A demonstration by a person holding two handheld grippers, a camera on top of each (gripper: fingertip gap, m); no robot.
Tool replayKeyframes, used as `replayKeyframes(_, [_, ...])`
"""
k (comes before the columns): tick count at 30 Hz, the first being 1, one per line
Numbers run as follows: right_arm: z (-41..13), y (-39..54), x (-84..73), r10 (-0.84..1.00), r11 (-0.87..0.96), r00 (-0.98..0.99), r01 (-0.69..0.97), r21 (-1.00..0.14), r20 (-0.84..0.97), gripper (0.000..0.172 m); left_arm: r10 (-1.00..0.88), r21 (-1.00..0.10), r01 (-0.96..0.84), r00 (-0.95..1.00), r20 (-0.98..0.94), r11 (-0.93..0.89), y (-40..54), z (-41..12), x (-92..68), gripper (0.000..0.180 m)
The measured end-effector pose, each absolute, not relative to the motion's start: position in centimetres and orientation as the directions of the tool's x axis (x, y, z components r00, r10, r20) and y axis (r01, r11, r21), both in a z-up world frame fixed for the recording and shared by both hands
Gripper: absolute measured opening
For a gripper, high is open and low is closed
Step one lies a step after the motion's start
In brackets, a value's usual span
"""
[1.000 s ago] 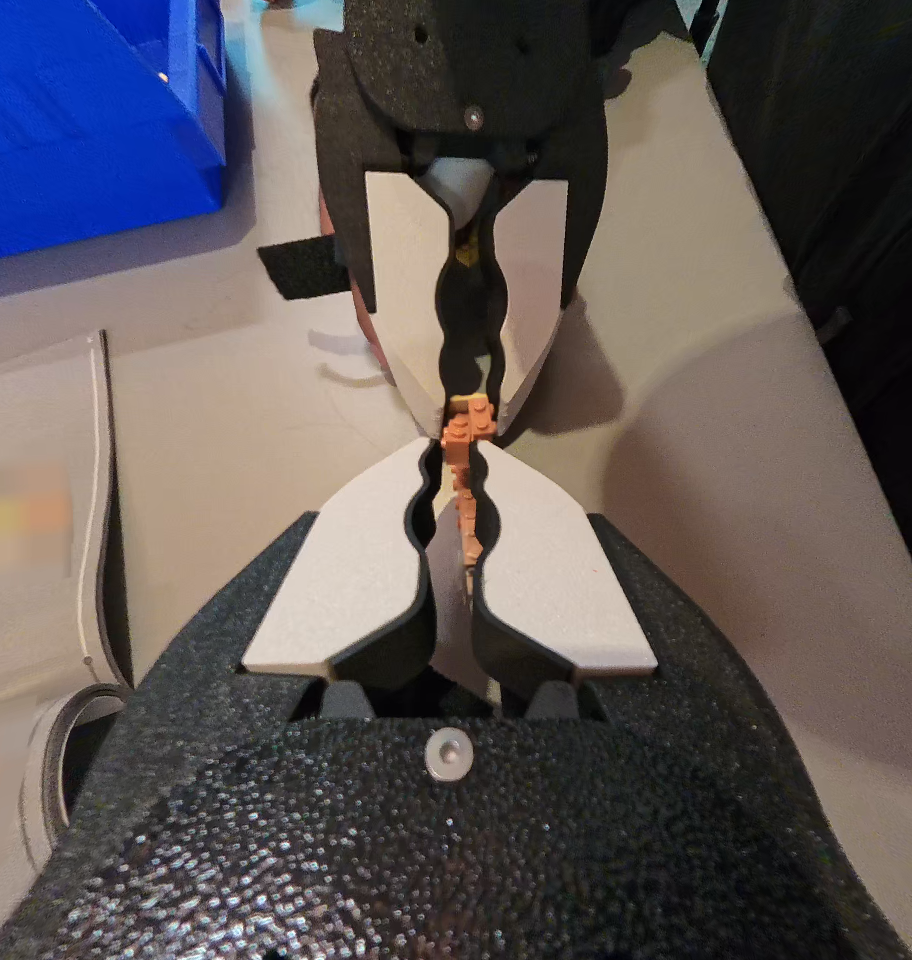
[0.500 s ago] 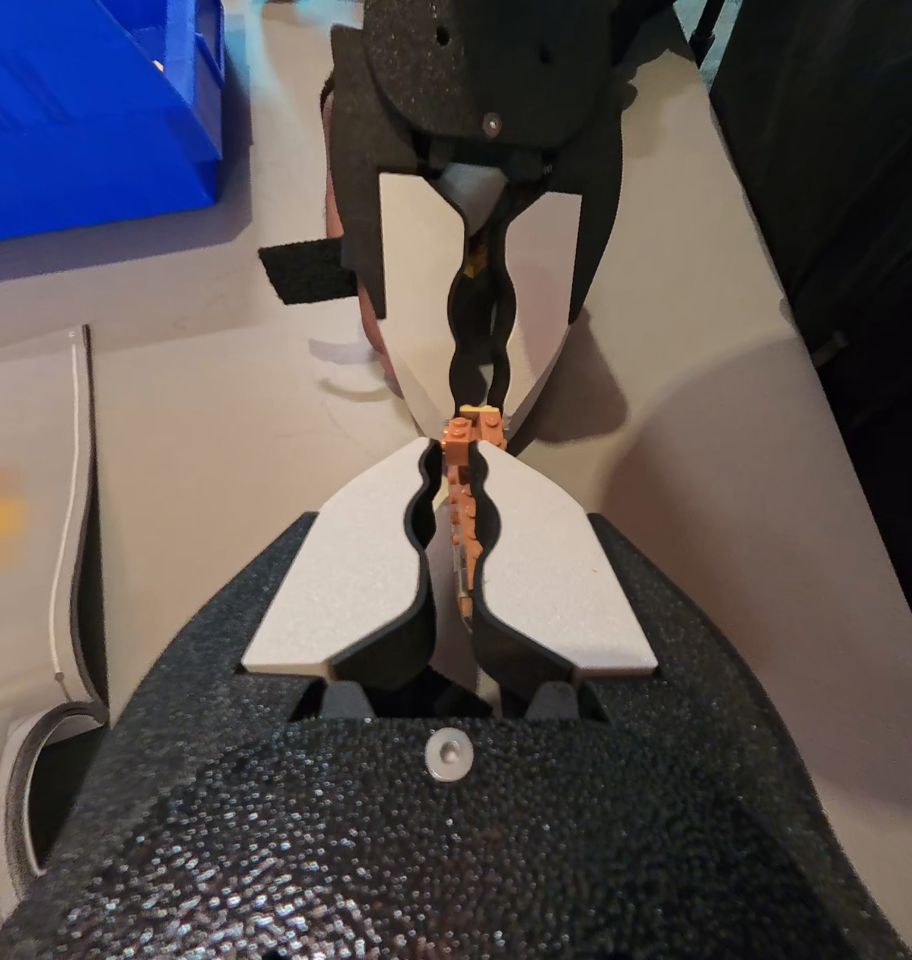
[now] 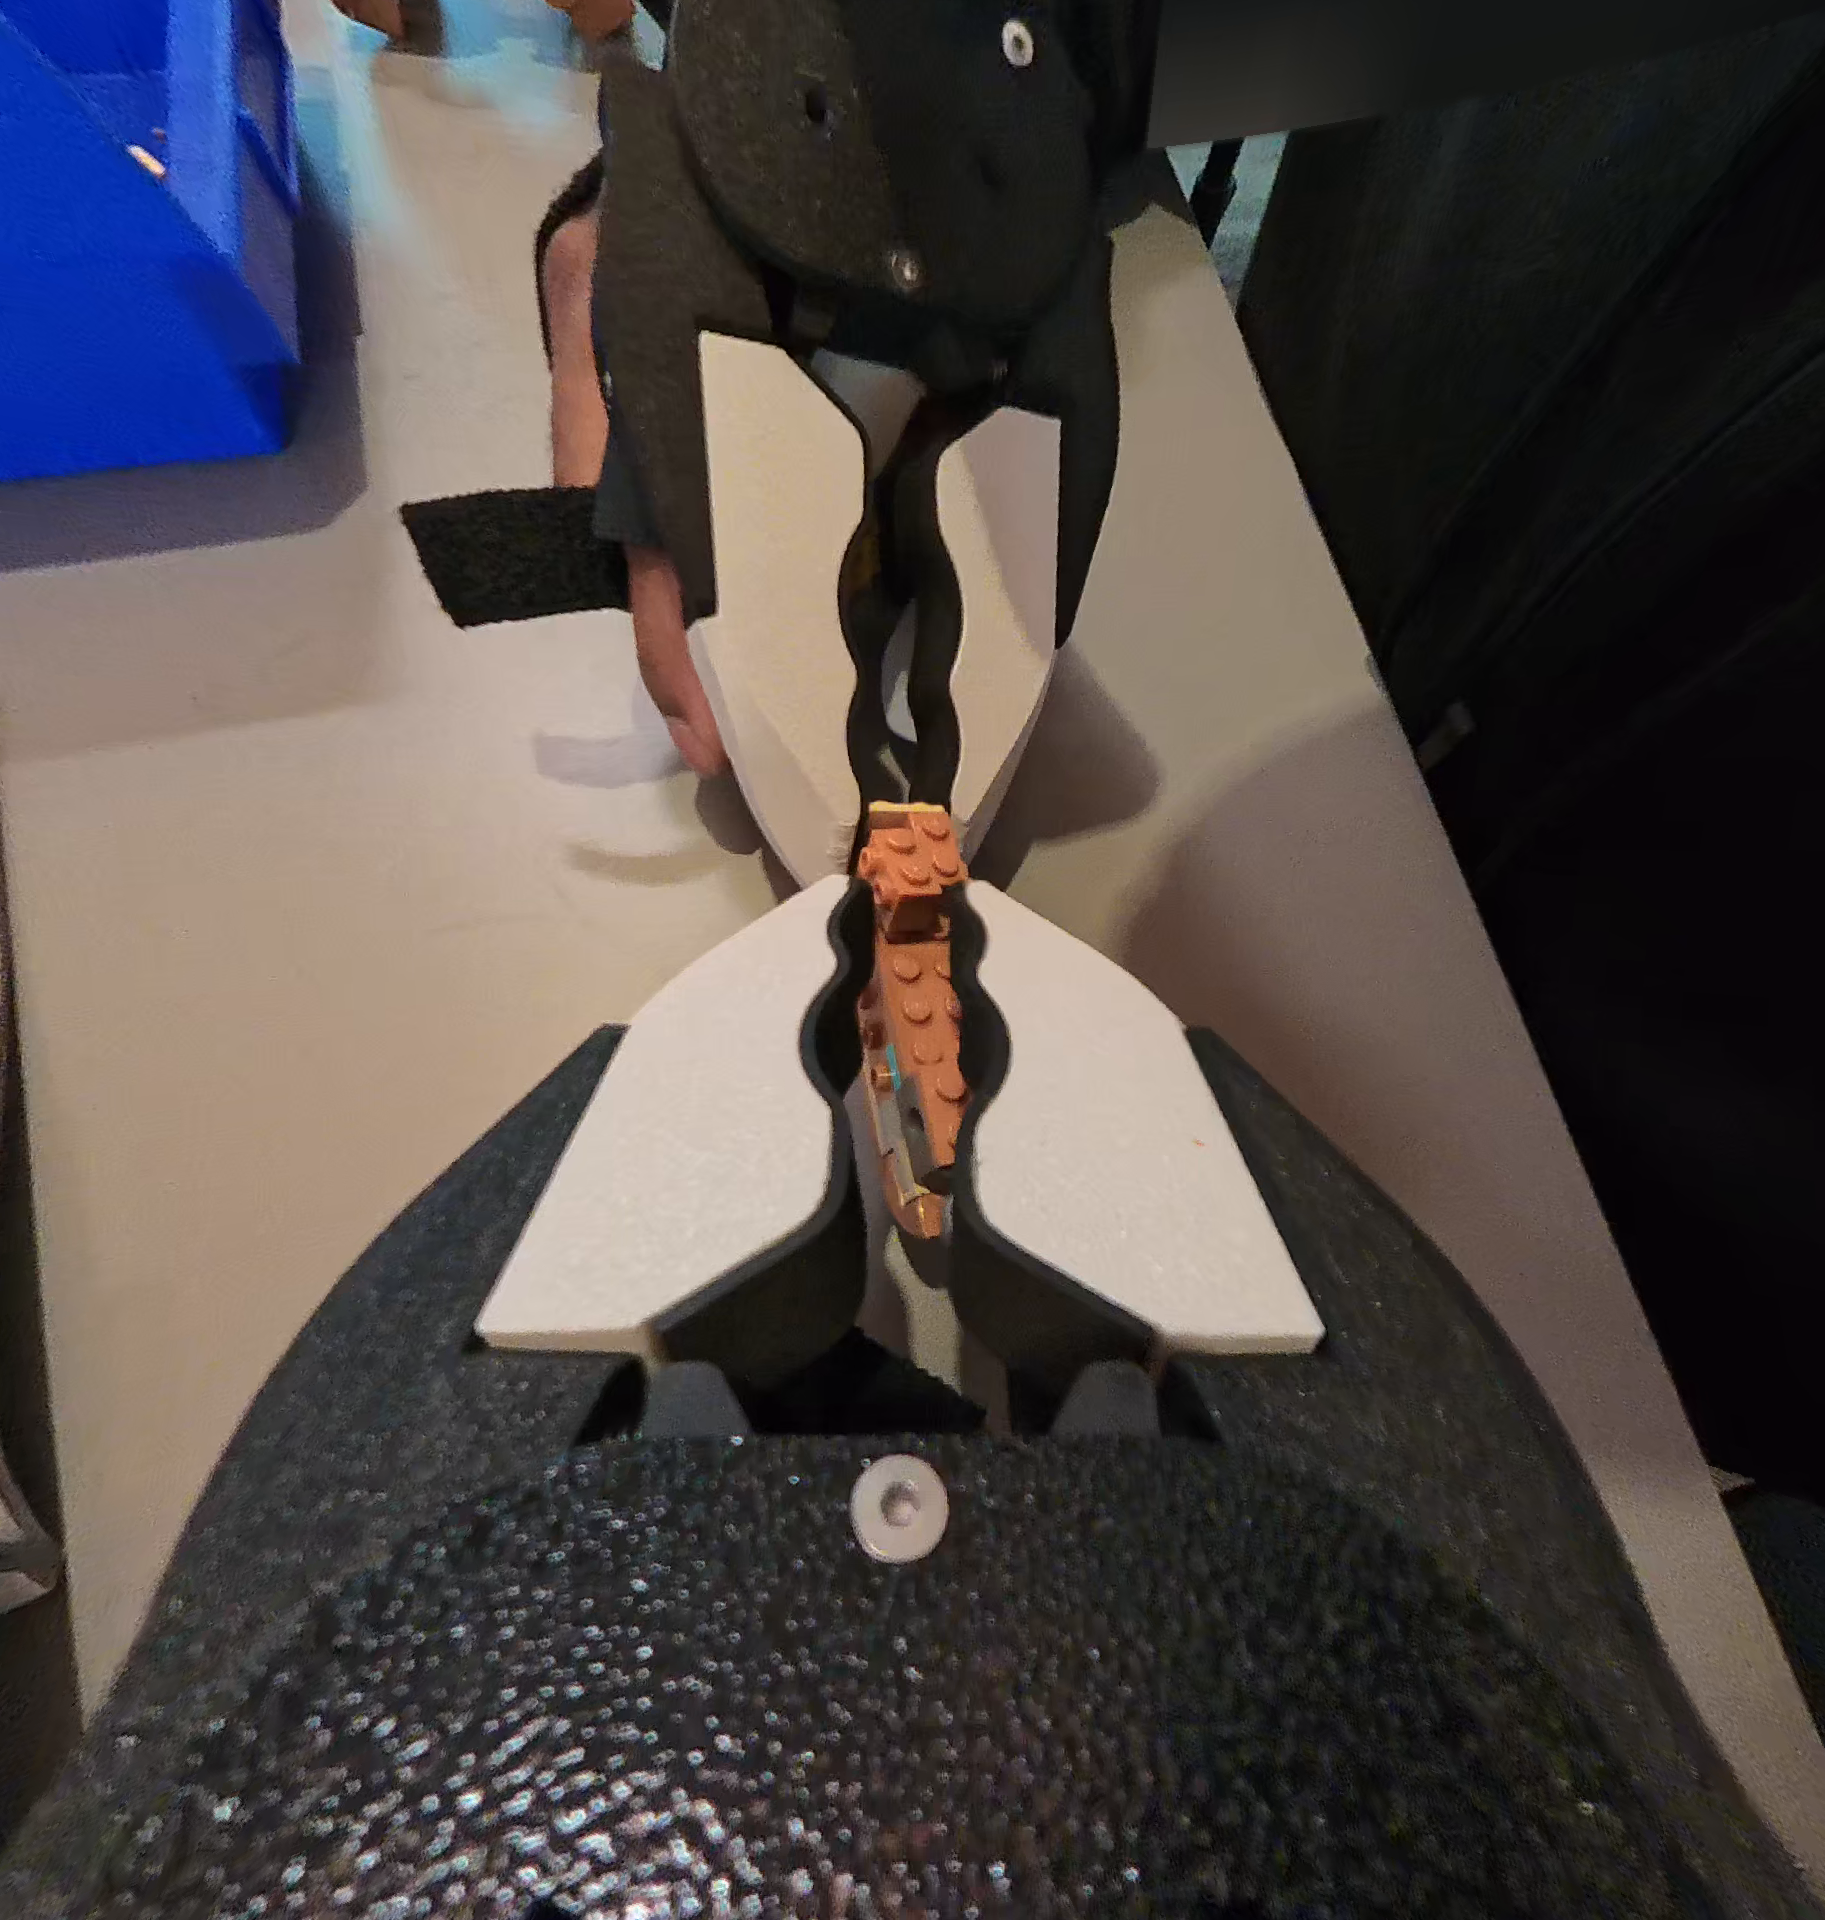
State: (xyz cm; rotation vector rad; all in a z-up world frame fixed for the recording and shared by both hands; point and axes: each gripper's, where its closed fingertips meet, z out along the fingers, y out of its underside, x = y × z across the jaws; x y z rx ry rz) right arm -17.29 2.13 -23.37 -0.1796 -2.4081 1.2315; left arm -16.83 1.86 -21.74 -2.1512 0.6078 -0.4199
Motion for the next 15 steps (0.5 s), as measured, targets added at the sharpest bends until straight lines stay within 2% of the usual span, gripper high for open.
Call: replayKeyframes(15, [-22.49,2.12,-16.81,0.304,0.558,-0.889,-0.127,-0.820,0.344,0.017,-0.553,-0.801,-0.285,0.831,0.069,-0.527,2.07,-21.04,-16.14,0.016])
